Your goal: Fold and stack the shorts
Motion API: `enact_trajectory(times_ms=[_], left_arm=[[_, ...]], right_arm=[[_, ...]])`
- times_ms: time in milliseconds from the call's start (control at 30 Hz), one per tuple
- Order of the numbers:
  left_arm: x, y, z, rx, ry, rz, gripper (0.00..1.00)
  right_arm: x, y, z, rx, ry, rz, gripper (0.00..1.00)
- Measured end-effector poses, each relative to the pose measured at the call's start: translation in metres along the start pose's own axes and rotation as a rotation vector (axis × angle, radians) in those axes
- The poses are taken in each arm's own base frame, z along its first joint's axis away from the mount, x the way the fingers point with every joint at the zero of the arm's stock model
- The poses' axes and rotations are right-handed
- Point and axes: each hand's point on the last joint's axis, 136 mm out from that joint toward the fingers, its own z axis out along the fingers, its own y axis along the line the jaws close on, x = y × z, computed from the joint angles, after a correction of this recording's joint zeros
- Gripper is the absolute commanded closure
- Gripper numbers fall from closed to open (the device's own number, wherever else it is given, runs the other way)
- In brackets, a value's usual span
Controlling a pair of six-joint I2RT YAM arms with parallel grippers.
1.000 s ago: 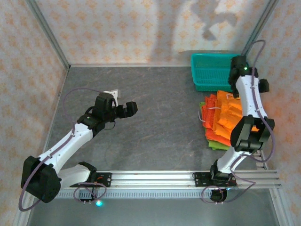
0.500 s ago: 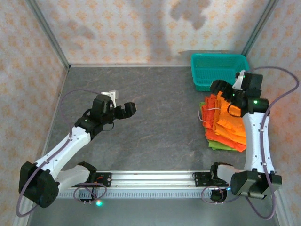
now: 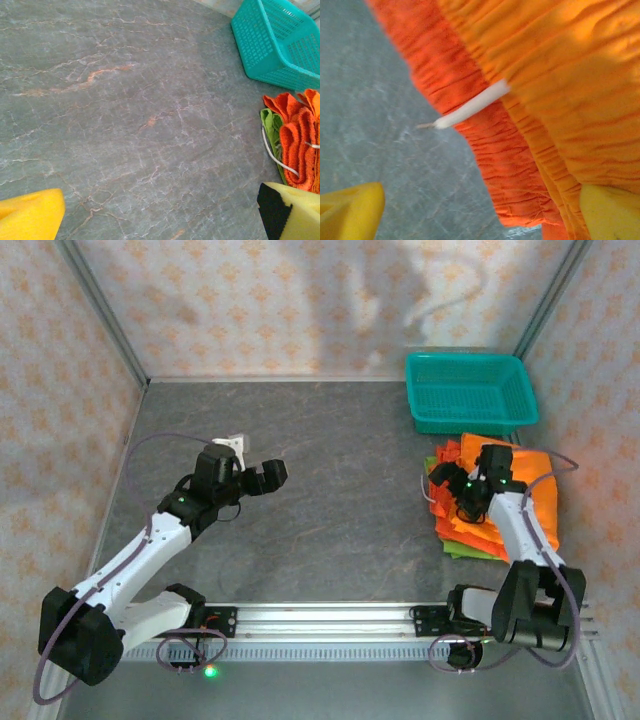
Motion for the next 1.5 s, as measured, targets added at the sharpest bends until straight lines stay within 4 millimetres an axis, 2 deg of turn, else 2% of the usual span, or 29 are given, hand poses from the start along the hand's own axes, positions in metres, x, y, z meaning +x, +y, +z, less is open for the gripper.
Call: enact_trajectory(times_ms=[100, 233, 300, 467, 567, 633, 700, 833, 1033, 1167, 1300, 1500], left_arm=[[0.0, 0.001, 0.0, -0.005, -0.003, 0.0, 0.0], [-0.004, 0.007, -0.004, -0.039, -0.026, 0.011, 0.0], [-0.007, 0.012, -0.009, -0.073, -0.049, 0.024, 0.0], [-0.033, 0.028, -0.033, -0.188, -0.19, 0.072, 0.0], [-0.049, 0.04, -0.05, -0.268, -0.304, 0.113, 0.0], [-0.052, 0.052, -0.055, -0.316, -0.368, 0.148, 0.0], [-0.048, 0.069, -0.055, -0.385, -0.416, 0.185, 0.0], [-0.036, 0.104, -0.049, -0.541, -0.458, 0.271, 0.0], [-0.033, 0.145, -0.028, -0.71, -0.479, 0.324, 0.0], [-0.035, 0.168, -0.018, -0.777, -0.476, 0.332, 0.0], [-0.051, 0.179, -0.023, -0.804, -0.531, 0.306, 0.0], [-0.063, 0.191, -0.03, -0.832, -0.568, 0.274, 0.0]], right_arm=[[0.0, 0.001, 0.007, -0.008, 0.019, 0.01, 0.01], [-0.005, 0.02, -0.005, -0.075, 0.015, -0.005, 0.01], [-0.013, 0.038, -0.023, -0.126, -0.03, -0.042, 0.01], [-0.041, 0.087, -0.095, -0.264, -0.29, -0.211, 0.01], [-0.053, 0.096, -0.12, -0.293, -0.441, -0.275, 0.01], [-0.06, 0.092, -0.123, -0.287, -0.527, -0.295, 0.01], [-0.065, 0.083, -0.114, -0.264, -0.578, -0.305, 0.01], [-0.07, 0.051, -0.084, -0.145, -0.613, -0.289, 0.0], [-0.07, 0.021, -0.042, -0.074, -0.655, -0.3, 0.01], [-0.072, 0.02, -0.014, -0.038, -0.638, -0.363, 0.01], [-0.08, 0.02, 0.013, -0.01, -0.643, -0.424, 0.0], [-0.087, 0.017, 0.029, 0.003, -0.691, -0.47, 0.0]])
